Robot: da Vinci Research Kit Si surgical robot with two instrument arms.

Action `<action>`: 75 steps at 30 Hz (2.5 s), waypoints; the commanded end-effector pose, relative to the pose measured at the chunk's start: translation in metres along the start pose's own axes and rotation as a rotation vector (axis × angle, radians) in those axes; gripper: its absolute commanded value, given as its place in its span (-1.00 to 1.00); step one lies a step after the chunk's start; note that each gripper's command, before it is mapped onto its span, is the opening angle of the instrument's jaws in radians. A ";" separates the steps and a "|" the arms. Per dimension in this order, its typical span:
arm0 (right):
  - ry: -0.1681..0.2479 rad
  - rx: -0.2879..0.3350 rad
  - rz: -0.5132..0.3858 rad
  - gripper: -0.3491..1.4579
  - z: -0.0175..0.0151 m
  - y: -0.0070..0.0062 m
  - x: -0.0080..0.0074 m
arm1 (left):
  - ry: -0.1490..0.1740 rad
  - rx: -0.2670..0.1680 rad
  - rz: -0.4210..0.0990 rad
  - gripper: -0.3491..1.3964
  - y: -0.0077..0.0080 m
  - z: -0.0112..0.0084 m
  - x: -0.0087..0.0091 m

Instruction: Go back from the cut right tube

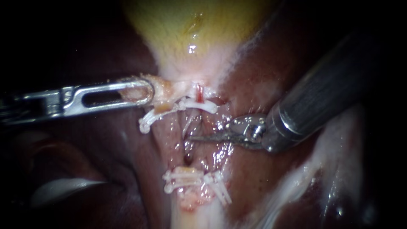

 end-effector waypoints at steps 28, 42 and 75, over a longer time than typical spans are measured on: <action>0.067 -0.084 -0.295 0.97 -0.0076 -0.0011 0.0000 | 0.002 0.003 0.001 -1.00 0.0004 -0.0002 -0.0001; 0.094 -0.150 -0.325 0.97 -0.0157 -0.0010 0.0000 | 0.002 0.003 0.001 -1.00 0.0006 -0.0001 -0.0001; 0.094 -0.153 -0.325 0.97 -0.0157 -0.0017 0.0001 | 0.023 -0.024 0.023 -1.00 0.0067 0.0094 0.0020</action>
